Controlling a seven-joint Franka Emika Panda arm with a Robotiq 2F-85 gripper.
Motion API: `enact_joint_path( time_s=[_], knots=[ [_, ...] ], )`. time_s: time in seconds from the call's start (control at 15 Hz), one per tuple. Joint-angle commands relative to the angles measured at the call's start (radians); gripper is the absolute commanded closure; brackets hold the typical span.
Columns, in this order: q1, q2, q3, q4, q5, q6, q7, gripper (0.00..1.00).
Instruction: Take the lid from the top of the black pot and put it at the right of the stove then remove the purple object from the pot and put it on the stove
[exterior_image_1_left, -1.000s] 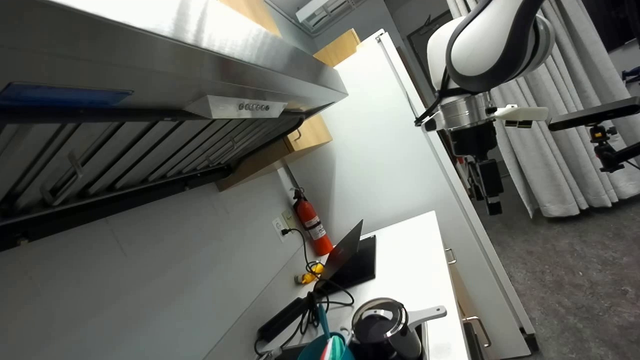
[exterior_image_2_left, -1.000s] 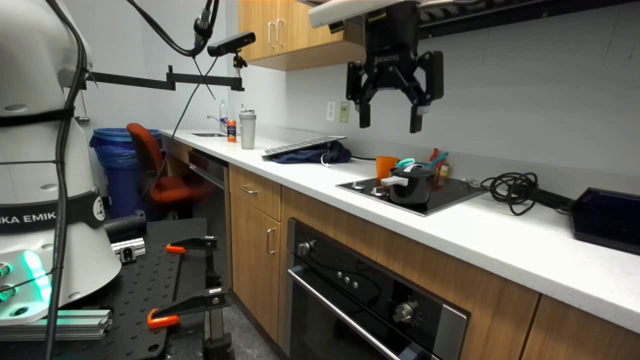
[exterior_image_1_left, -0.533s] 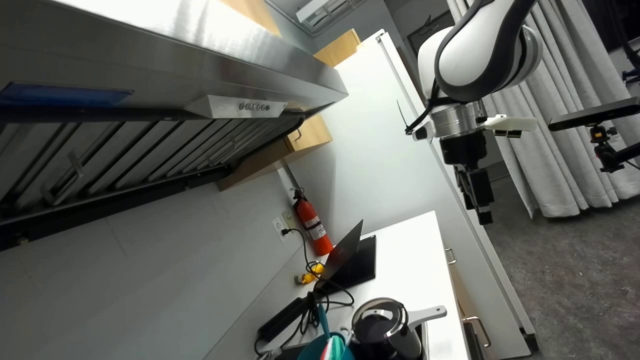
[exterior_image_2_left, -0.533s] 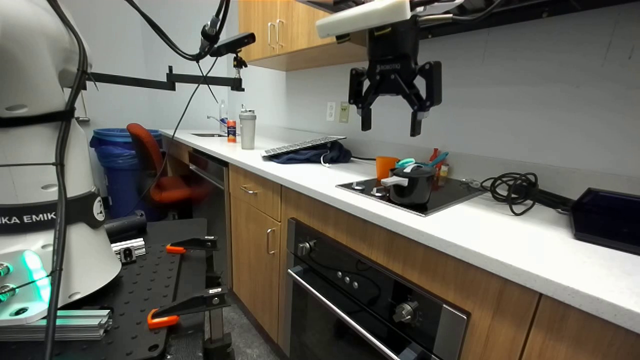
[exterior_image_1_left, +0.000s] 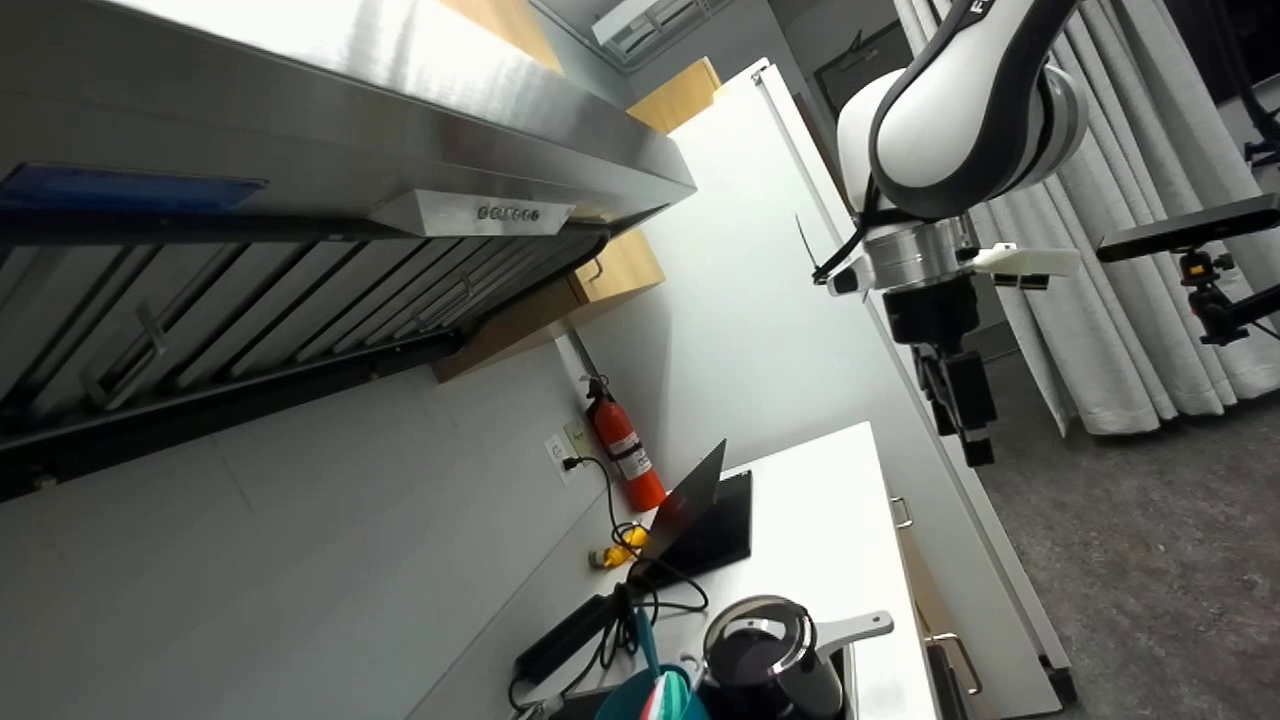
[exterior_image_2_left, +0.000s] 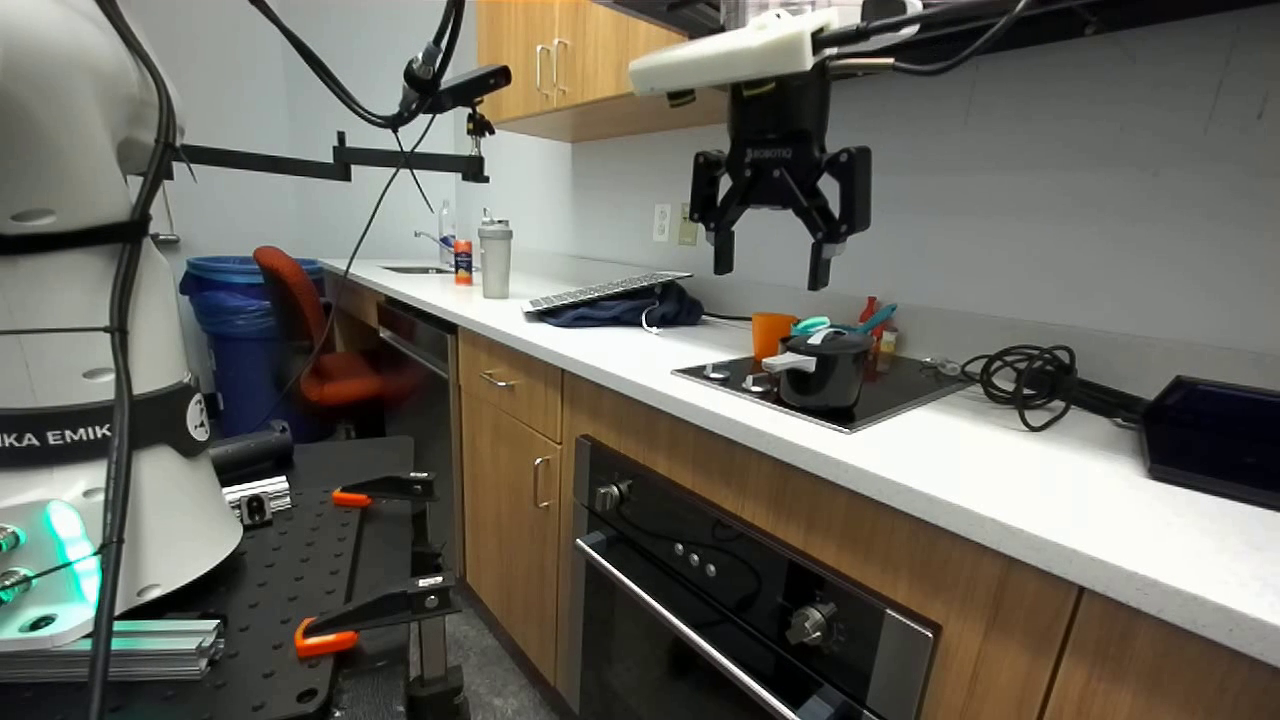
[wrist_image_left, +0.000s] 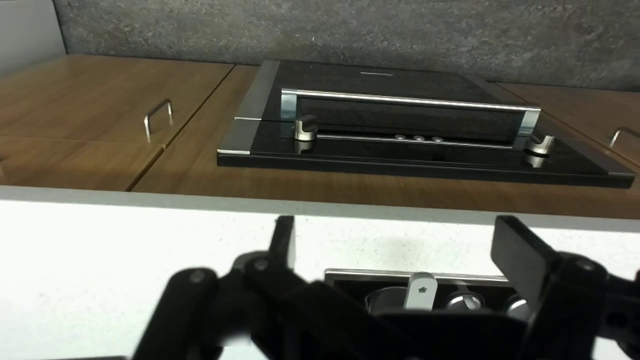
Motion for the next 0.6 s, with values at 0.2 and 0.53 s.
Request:
enact_joint_path(
  time_s=[0.2,0.53],
  knots=[
    [0.045,0.119,0.078,0.01,0.239,0.153,-0.164,0.0],
    [0.051,0.181,0.161,0.055,0.453,0.246,-0.287,0.0]
  ],
)
